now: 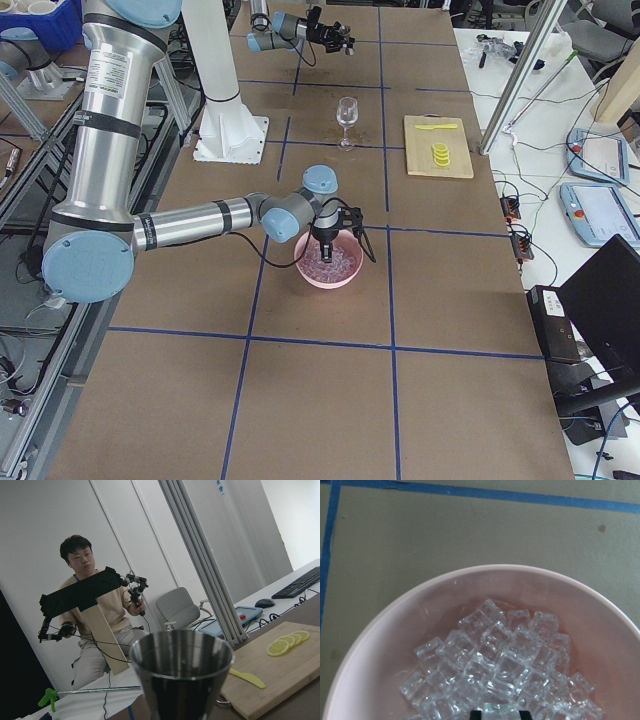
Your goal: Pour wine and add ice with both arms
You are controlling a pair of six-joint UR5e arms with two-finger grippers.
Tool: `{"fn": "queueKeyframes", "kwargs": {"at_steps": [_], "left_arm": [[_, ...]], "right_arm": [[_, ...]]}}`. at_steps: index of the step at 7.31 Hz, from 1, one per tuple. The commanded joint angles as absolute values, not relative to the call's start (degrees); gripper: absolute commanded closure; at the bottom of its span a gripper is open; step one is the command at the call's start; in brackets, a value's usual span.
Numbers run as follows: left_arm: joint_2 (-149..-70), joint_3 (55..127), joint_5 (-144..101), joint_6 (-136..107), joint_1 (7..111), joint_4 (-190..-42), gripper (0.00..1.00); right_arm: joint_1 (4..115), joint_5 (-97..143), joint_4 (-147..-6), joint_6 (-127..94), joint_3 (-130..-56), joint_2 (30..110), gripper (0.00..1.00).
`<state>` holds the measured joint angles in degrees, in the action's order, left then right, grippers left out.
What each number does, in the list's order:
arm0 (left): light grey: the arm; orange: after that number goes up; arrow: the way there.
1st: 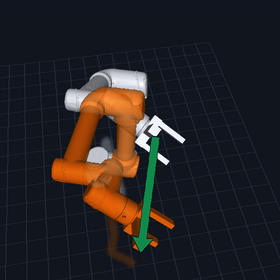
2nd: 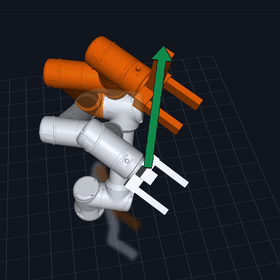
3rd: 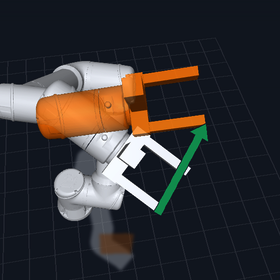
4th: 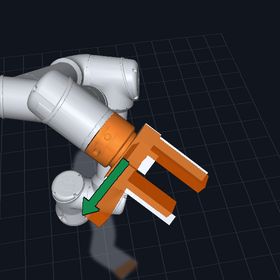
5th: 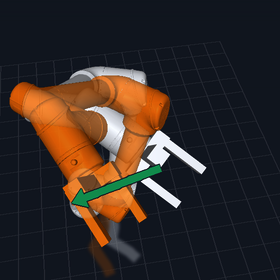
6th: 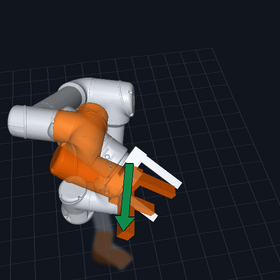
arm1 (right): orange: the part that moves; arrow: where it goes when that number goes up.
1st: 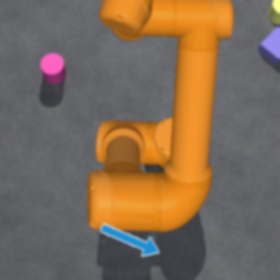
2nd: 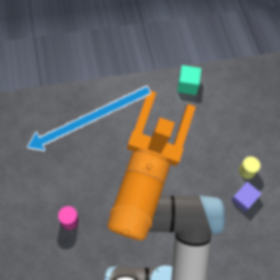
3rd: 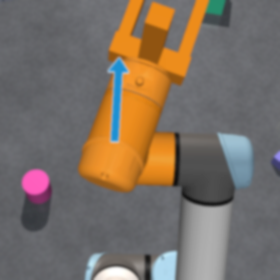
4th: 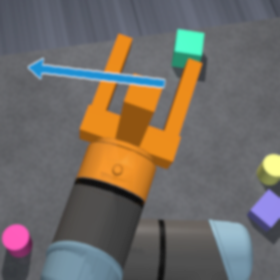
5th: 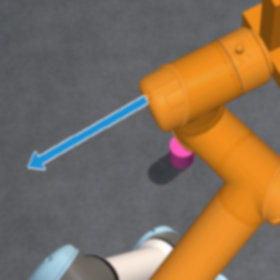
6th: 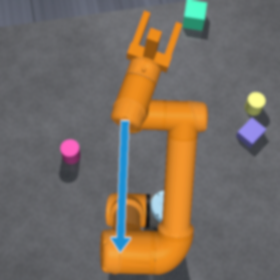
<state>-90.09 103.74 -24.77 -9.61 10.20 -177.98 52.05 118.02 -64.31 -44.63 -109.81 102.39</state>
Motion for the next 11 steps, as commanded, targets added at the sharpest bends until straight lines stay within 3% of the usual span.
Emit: {"fn": "queueKeyframes", "kwargs": {"at_steps": [1, 6, 11], "left_arm": [[-89.74, 103.62, -29.59, -17.44, 10.2, -177.8, 1.0], [-86.22, 95.2, -30.33, -48.55, 9.49, -176.93, 1.0], [-86.75, 94.92, -22.42, -69.49, 8.0, -155.42, 1.0]], "right_arm": [[54.13, 118.56, -64.25, -43.68, -112.66, 104.32, 1.0], [59.31, 126.97, -63.55, -43.86, -117.59, 103.8, 1.0], [62.31, 132.27, -63.46, -44.91, -121.72, 102.75, 1.0]]}}
